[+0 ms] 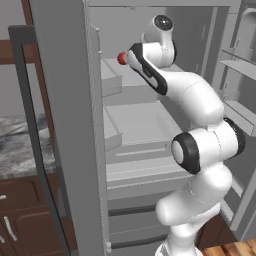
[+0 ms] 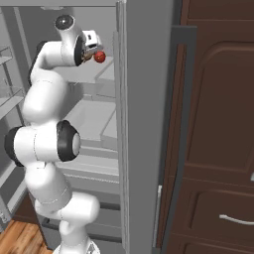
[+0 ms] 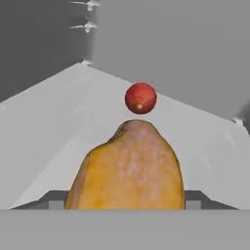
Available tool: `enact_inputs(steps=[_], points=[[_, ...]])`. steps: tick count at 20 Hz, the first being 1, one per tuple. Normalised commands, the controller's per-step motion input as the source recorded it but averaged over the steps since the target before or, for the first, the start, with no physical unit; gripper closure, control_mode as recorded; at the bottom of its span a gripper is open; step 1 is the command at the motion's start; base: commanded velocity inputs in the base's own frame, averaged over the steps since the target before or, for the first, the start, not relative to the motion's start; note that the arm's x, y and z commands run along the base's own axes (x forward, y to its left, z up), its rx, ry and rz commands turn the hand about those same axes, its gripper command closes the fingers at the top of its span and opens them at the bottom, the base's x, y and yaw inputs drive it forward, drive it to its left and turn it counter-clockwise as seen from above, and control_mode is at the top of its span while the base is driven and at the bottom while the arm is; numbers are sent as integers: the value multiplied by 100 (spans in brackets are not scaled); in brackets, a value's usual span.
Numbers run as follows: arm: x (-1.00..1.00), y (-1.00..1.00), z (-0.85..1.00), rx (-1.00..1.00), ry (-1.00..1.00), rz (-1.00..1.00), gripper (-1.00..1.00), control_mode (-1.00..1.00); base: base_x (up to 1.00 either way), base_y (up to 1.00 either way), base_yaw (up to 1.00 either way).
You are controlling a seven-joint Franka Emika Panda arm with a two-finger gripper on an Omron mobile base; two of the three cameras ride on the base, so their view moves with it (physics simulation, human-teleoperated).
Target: Take the chicken drumstick from the fridge and place it on the digital scale on the counter by the fridge. Wait a few seconds for a reading, then move it to the plate on the dining counter.
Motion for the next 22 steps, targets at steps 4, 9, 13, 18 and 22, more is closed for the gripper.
enact_inputs(steps=[4, 9, 13, 18, 22], points=[[-100, -3, -11, 2, -9, -5, 100, -100, 0, 0, 0], [-100, -10, -11, 1, -3, -8, 100, -100, 0, 0, 0], [-100, -13, -11, 7, 5, -11, 100, -100, 0, 0, 0], [-99, -11, -36, 12, 36, -12, 100, -100, 0, 0, 0], [-65, -15, -71, 6, 38, -6, 100, -100, 0, 0, 0]])
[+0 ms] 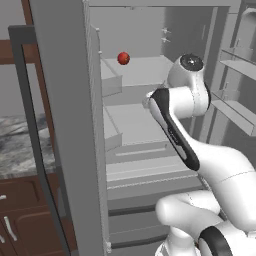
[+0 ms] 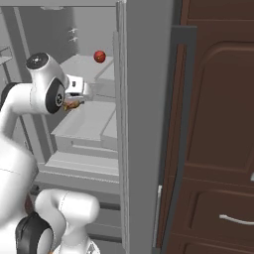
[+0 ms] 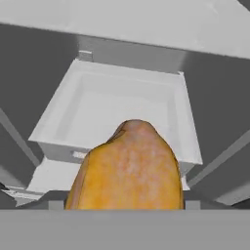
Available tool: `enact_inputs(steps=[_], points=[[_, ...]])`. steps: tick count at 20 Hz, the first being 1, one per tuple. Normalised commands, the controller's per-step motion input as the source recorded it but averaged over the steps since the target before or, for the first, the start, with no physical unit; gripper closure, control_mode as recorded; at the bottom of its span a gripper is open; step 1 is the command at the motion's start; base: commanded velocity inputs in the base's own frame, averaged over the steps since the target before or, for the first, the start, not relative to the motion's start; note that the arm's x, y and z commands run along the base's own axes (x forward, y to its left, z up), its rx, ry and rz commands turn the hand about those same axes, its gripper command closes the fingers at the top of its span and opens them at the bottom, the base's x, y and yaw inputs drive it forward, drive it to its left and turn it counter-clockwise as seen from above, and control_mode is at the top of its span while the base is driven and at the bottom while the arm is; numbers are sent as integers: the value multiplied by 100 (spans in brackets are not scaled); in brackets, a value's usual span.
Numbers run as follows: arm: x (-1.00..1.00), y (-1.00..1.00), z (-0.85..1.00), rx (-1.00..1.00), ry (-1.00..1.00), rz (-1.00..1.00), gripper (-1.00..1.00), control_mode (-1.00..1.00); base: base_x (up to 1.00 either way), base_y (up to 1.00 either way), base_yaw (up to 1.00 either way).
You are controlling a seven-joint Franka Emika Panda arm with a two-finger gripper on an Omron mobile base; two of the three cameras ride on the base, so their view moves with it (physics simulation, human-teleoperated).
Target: Take the chicken drumstick from the fridge and place it on the digital scale on the counter by the fridge. Wait a few seconds for a reading, then move it to the plate on the dining counter.
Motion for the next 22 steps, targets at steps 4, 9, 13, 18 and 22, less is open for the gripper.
enact_inputs(steps=[4, 9, 13, 18, 22], points=[[-24, -25, -71, 8, 39, -3, 100, -100, 0, 0, 0], [-14, -17, -51, 6, 25, 0, 100, -100, 0, 0, 0], [0, 0, 0, 0, 0, 0, 100, 100, -92, 0, 0], [0, 0, 0, 0, 0, 0, 100, 100, -100, 0, 9], [0, 0, 0, 0, 0, 0, 100, 100, -51, -1, 80]])
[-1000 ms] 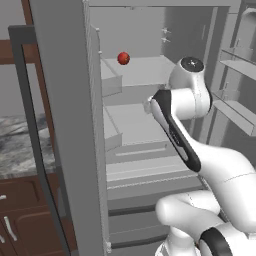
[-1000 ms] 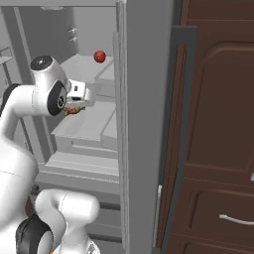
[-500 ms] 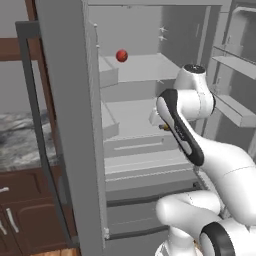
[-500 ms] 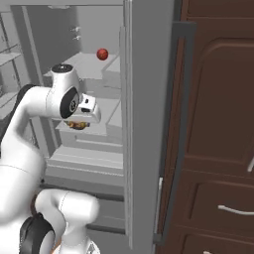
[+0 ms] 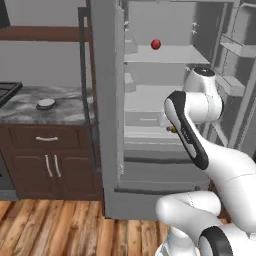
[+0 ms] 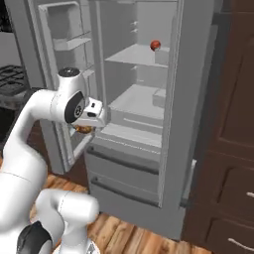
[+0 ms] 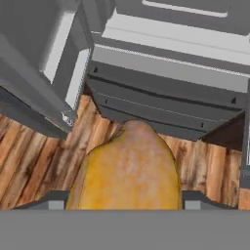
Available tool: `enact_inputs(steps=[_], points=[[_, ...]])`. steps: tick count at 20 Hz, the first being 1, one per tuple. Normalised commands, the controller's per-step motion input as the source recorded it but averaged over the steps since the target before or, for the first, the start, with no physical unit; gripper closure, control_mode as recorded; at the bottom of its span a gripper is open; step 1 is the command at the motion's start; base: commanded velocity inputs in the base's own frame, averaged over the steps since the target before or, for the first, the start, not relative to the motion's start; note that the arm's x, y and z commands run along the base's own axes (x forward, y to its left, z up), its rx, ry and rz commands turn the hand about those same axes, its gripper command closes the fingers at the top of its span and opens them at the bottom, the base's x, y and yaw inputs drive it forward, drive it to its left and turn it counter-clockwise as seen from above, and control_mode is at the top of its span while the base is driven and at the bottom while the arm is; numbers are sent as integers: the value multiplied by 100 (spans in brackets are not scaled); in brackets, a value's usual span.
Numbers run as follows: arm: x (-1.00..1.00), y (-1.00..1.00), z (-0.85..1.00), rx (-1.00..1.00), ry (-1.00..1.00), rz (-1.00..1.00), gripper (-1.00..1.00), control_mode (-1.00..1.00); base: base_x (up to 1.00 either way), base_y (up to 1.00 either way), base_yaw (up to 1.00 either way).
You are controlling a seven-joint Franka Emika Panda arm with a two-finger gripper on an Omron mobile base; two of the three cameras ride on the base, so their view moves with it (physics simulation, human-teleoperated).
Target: Take the chicken drumstick from the fridge and place it on the digital scale on the counter by the fridge. Wait a few seconds for a reading, then move it to the plate on the dining counter.
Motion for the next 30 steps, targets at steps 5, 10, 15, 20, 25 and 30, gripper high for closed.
enact_inputs(steps=[5, 10, 15, 20, 25, 30], points=[[0, 0, 0, 0, 0, 0, 100, 100, -33, -4, 99], [0, 0, 0, 0, 0, 0, 100, 100, -66, -6, 99], [0, 0, 0, 0, 0, 0, 100, 100, -41, -2, 97], [0, 0, 0, 0, 0, 0, 100, 100, 4, -23, 75], [0, 0, 0, 0, 0, 0, 100, 100, 56, -40, 19], [0, 0, 0, 0, 0, 0, 100, 100, 90, -54, 1]])
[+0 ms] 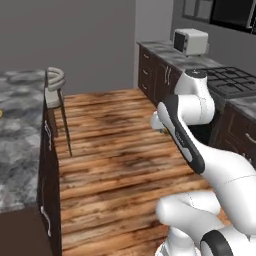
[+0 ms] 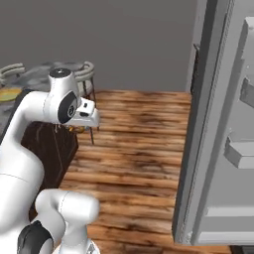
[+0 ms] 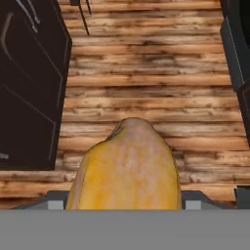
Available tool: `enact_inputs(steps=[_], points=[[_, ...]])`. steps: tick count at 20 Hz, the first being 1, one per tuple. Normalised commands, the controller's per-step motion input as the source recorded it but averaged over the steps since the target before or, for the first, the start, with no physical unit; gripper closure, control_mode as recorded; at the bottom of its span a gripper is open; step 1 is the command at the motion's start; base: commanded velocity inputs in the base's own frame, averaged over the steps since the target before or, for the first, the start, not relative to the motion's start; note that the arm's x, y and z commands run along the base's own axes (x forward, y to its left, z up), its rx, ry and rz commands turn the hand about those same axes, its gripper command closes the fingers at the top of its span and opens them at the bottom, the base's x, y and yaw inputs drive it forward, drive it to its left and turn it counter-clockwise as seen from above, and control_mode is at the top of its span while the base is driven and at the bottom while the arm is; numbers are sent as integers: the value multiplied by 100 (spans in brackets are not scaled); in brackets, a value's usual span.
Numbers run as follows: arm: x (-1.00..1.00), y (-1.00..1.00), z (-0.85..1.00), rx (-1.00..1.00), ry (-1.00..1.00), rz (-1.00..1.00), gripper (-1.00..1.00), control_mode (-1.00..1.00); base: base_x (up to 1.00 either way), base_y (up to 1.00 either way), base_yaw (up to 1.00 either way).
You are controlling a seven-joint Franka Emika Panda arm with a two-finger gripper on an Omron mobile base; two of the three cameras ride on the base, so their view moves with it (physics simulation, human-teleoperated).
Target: Take the chicken drumstick from the fridge and place it on the digital scale on the counter by the fridge. Wait a few seconds for a reading, then move it to the plate on the dining counter.
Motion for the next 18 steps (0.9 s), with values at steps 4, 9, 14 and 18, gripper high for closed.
enact_inputs(steps=[4, 9, 14, 18], points=[[0, 0, 0, 0, 0, 0, 100, 100, 100, -34, 0], [0, 0, 0, 0, 0, 0, 100, 100, 100, -2, 0], [0, 0, 0, 0, 0, 0, 100, 100, 97, 0, -9], [0, 0, 0, 0, 0, 0, 100, 100, 86, 0, -32]])
